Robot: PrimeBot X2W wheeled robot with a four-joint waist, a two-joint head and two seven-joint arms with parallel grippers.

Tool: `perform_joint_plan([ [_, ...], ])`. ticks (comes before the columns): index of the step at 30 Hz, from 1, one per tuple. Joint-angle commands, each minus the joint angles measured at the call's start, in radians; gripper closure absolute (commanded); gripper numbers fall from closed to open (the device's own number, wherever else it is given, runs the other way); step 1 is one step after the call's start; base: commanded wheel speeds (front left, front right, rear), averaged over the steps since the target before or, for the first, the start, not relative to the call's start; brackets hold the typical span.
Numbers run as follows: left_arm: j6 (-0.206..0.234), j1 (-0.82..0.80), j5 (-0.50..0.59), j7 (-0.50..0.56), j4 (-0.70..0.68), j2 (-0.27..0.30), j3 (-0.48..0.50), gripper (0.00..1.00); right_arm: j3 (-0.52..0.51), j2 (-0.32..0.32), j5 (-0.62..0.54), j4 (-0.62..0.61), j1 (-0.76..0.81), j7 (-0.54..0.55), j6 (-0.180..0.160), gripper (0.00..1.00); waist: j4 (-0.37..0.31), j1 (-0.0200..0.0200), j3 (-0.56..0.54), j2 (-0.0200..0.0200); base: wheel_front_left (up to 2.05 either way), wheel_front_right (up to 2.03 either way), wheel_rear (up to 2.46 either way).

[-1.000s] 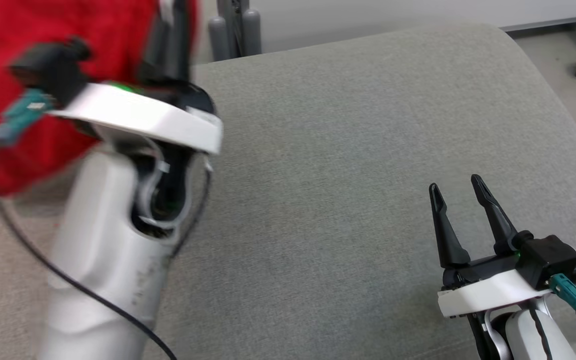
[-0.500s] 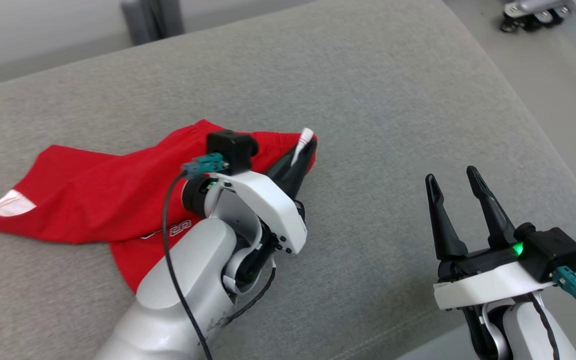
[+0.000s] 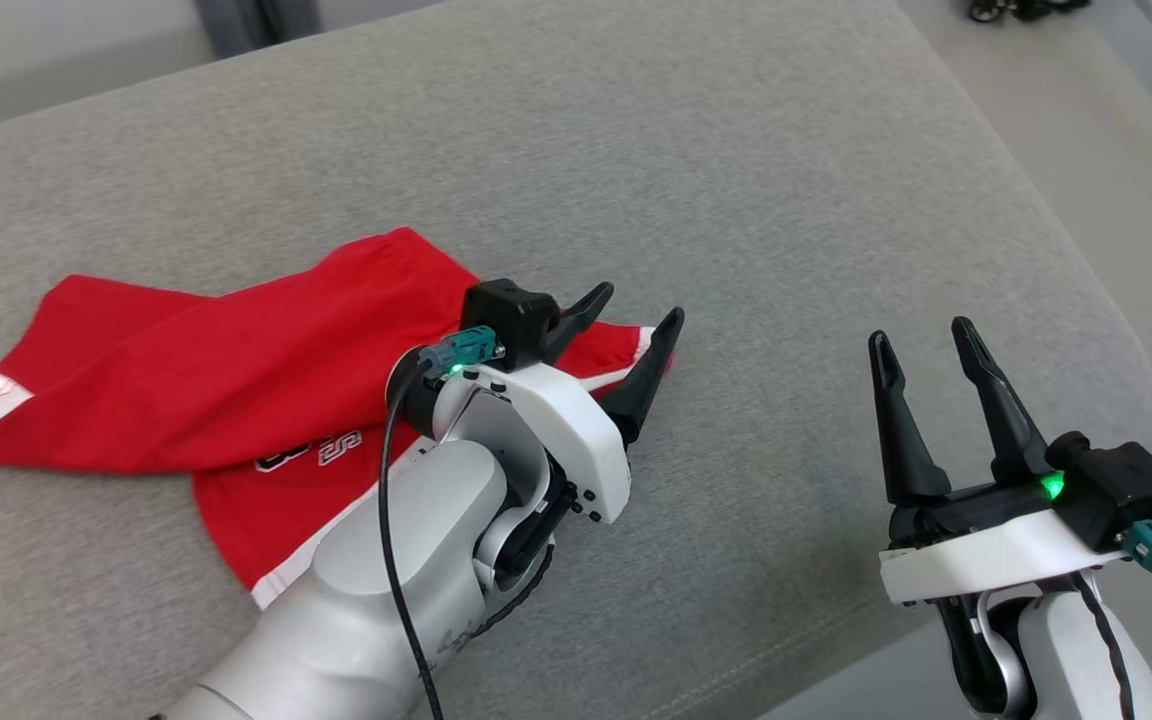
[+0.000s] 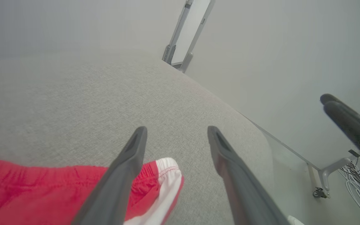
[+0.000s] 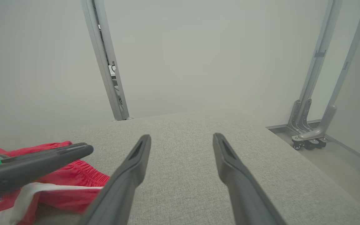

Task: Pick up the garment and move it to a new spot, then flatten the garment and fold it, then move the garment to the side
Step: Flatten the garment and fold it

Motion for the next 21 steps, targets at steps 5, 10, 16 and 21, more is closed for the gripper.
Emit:
perform_joint_plan([
  [5,-0.011,-0.035,-0.027,-0.077,0.001,0.004,0.001,0.00,-0.037,-0.007,-0.053,0.003,-0.010,-0.005,0.000,0.00,0.112,0.0000,-0.056,0.0000,0.00,0.00,0.00],
  [10,0.000,-0.006,-0.011,-0.118,-0.004,0.024,0.036,0.00,-0.072,-0.007,-0.098,0.005,0.006,-0.005,0.000,0.00,0.203,0.0000,-0.107,0.0000,0.00,0.00,0.00],
  [16,0.047,0.108,0.054,-0.132,-0.117,0.094,0.153,0.00,-0.087,-0.007,-0.134,0.006,0.028,-0.005,0.000,0.00,0.300,0.0000,-0.154,0.0000,0.00,0.00,0.00],
  [21,0.080,0.263,0.153,-0.131,-0.237,0.137,0.270,0.00,-0.087,-0.007,-0.142,0.008,0.043,-0.005,0.000,0.00,0.332,0.0000,-0.178,0.0000,0.00,0.00,0.00],
])
